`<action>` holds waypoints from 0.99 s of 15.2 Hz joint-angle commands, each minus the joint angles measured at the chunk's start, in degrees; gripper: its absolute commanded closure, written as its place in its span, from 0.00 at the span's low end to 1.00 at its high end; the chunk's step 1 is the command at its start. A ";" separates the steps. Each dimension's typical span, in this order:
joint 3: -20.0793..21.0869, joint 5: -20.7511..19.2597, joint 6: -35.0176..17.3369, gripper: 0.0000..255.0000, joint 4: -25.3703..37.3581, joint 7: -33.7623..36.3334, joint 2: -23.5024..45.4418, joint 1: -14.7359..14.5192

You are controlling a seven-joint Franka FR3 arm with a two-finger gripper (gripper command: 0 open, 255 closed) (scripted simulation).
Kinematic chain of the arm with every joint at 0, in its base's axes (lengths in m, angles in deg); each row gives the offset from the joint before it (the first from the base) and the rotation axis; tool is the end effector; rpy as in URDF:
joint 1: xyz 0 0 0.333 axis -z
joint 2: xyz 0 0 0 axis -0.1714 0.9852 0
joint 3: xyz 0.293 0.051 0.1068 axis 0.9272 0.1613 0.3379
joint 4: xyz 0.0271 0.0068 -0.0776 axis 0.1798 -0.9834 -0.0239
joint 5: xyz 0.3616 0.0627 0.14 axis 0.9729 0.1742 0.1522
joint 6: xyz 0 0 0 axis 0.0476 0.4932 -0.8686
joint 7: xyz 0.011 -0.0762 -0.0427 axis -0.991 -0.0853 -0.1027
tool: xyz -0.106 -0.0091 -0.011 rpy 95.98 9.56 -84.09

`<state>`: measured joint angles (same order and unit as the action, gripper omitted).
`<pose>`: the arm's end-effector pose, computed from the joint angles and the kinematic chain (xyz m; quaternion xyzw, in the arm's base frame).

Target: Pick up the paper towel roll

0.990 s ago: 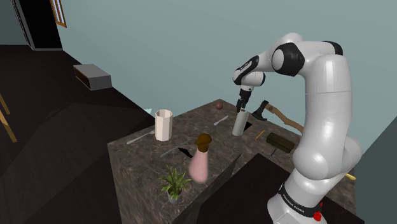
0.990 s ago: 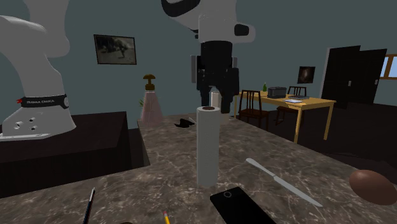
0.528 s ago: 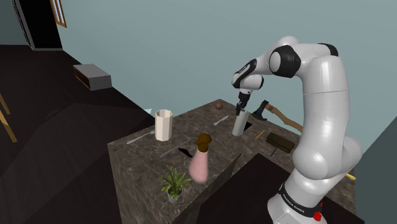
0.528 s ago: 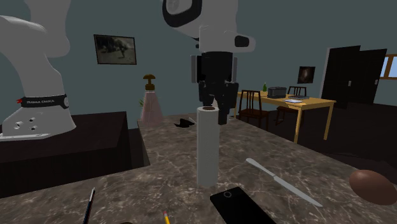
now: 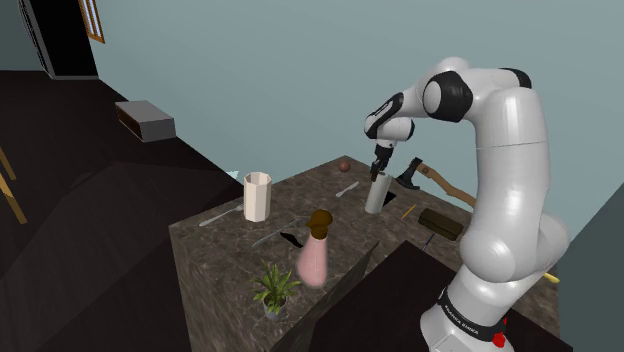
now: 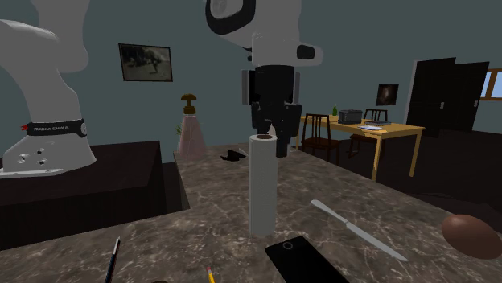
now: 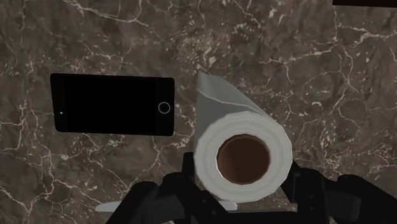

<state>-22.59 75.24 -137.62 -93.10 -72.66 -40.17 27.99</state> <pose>0.5160 -0.3930 0.2659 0.9974 0.0714 -0.0078 0.0074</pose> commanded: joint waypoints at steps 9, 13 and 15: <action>-1.24 -1.98 5.12 1.00 1.13 1.14 -4.10 -0.86; -1.67 -2.77 7.54 1.00 2.05 1.59 -5.70 -1.15; -1.86 -3.14 8.78 1.00 2.59 1.80 -6.45 -1.28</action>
<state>-24.32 72.27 -129.62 -90.97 -70.82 -46.30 26.65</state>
